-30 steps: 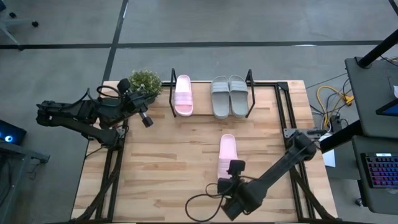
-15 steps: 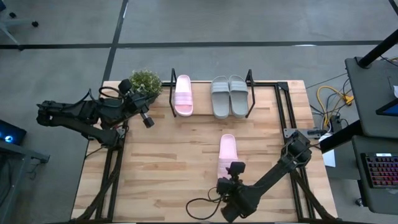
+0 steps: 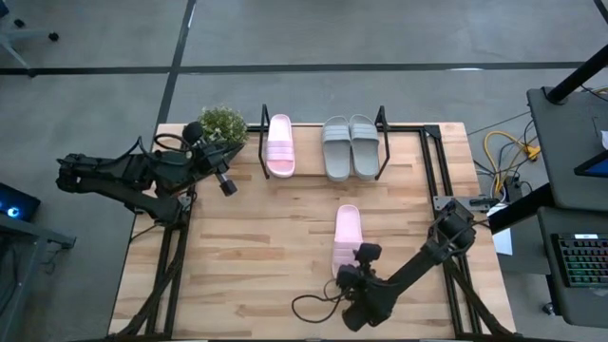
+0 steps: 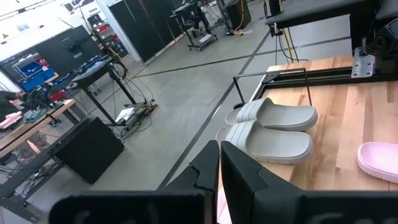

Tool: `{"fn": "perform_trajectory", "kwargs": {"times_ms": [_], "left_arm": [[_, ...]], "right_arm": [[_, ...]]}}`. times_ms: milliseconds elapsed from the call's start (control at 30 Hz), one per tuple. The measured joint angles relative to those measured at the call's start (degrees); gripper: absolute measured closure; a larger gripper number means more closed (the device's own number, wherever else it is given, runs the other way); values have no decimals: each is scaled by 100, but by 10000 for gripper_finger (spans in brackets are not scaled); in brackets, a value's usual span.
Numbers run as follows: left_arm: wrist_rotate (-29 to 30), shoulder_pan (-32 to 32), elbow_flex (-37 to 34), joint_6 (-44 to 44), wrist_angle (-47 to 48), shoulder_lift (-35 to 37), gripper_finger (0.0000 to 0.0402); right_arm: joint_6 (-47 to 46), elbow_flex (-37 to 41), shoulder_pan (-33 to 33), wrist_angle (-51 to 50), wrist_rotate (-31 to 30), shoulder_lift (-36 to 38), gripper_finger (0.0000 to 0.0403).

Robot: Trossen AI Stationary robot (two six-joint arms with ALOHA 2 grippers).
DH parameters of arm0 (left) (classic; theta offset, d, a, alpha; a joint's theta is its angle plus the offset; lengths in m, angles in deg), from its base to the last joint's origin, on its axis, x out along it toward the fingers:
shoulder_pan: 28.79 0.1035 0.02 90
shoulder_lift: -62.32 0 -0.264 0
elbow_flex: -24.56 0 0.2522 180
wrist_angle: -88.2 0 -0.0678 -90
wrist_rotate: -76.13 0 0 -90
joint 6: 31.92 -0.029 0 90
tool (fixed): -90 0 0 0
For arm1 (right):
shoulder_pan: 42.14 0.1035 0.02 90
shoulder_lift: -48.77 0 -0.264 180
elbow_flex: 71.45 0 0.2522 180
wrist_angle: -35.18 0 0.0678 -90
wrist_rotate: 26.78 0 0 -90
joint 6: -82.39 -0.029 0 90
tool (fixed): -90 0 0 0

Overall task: Pick and place slides into the shelf
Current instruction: Put the pink slipper on the shelf

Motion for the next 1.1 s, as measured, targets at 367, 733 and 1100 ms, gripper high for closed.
{"fn": "perform_trajectory", "kwargs": {"times_ms": [367,733,1100], "left_arm": [[-4,0,-9,1,0,-48,400],[-2,0,-11,6,-2,-51,400],[-2,0,-19,56,-2,-51,400]], "right_arm": [[-327,491,-244,346,-164,12,177],[-268,583,-287,543,-259,15,180],[-398,589,-414,560,-62,15,331]]}}
